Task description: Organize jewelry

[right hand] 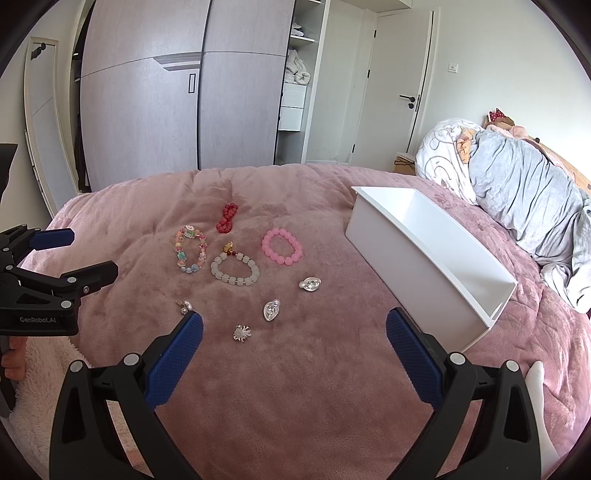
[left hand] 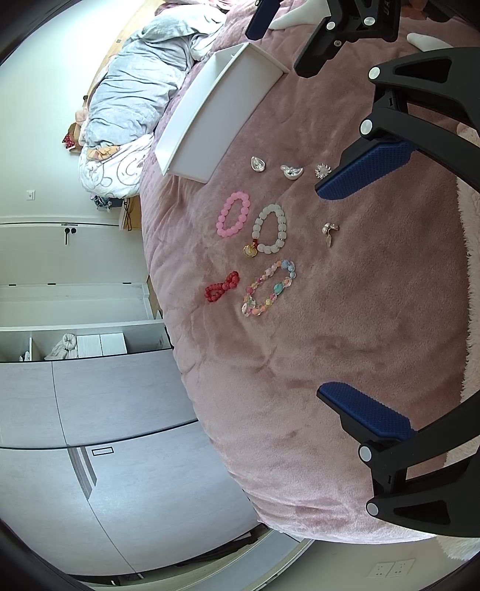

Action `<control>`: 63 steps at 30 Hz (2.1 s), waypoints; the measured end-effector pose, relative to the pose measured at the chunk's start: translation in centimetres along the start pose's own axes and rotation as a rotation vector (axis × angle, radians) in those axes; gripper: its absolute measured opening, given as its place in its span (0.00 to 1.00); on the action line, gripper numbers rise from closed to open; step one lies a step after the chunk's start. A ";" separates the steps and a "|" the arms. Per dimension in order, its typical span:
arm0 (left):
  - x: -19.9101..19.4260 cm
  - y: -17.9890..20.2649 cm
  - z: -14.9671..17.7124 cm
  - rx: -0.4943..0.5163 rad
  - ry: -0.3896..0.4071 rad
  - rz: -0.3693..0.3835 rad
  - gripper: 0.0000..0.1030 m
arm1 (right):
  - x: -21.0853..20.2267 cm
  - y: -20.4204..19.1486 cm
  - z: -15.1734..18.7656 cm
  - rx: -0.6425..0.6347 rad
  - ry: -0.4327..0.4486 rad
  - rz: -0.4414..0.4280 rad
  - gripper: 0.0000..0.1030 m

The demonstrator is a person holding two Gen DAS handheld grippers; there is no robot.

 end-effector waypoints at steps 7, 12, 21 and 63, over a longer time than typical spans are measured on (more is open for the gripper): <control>0.3 0.0 0.0 -0.008 -0.005 -0.012 0.97 | 0.3 0.3 -0.2 0.018 -0.001 0.000 0.95; 1.5 0.2 -0.7 -0.048 -0.026 0.023 0.97 | 1.6 0.9 -1.7 0.064 0.008 -0.001 0.95; 5.8 -0.3 -2.0 -0.108 -0.047 0.050 0.97 | 5.7 2.5 -3.2 0.155 0.013 -0.004 0.95; 18.6 -2.6 1.6 -0.078 -0.131 -0.053 0.22 | 18.6 4.5 5.7 0.260 -0.145 -0.096 0.27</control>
Point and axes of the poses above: each gripper's, at about its wrist camera, not at the fingertips, and x roughly the way its jaws point, y to its right, z to its underside, the point moved 6 cm from there along x, roughly the way its jaws point, and after that the axes turned 14 degrees about y, right-handed, at the moved point
